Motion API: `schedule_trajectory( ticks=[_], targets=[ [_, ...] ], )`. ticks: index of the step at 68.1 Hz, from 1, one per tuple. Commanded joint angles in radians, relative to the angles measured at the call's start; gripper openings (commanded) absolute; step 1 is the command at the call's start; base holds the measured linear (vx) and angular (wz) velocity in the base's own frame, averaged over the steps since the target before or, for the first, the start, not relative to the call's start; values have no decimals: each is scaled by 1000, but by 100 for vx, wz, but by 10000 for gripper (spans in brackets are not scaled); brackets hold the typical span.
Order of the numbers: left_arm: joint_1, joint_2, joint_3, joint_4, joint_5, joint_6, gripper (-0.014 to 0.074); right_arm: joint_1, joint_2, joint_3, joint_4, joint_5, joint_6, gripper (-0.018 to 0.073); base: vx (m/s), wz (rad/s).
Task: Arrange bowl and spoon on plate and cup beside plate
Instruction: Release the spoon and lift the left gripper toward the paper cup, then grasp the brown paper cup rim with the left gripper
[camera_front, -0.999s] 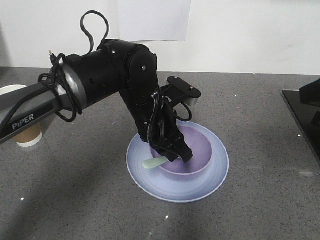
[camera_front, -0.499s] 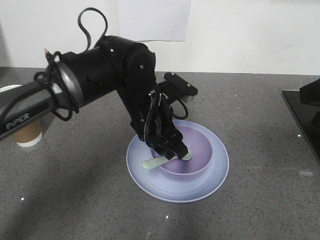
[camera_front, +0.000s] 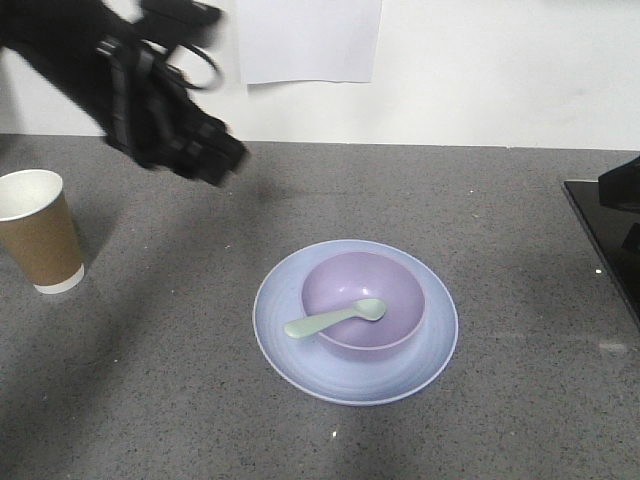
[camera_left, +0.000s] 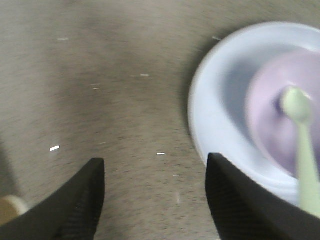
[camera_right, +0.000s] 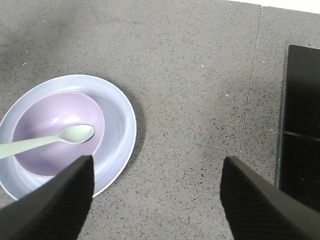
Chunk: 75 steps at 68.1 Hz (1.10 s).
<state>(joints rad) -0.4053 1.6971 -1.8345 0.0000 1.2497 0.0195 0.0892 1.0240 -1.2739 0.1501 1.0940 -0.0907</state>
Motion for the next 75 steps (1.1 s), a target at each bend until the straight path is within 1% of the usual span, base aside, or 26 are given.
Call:
schedule_trajectory(
  ticks=[1, 9, 17, 31, 41, 47, 56, 66, 75],
  targets=[
    [75, -80, -32, 33, 2, -44, 434, -3, -10, -26, 8, -51, -3, 506, 0, 0],
    [175, -112, -32, 99, 2, -87, 434, -3, -10, -26, 8, -51, -3, 506, 0, 0],
    [273, -118, -32, 141, 2, -101, 434, -3, -10, -26, 8, -51, -3, 506, 0, 0],
    [409, -95, -32, 138, 2, -131, 434, -3, -10, -26, 8, -51, -3, 506, 0, 0],
    [475, -63, -32, 92, 2, -134, 433, -3, -10, -26, 8, -51, -3, 506, 0, 0],
    [494, -43, -31, 62, 2, -131, 433, -3, -10, -26, 8, -51, -3, 506, 0, 0],
    [500, -28, 9, 37, 2, -106, 433, -3, -10, -26, 8, -55, -3, 506, 0, 0],
    [500, -13, 78, 38, -2, -105, 433, -3, -10, -26, 8, -56, -3, 506, 0, 0],
    [500, 14, 107, 37, -22, -105, 433, -3, -10, -26, 7, -56, -3, 506, 0, 0]
  ],
)
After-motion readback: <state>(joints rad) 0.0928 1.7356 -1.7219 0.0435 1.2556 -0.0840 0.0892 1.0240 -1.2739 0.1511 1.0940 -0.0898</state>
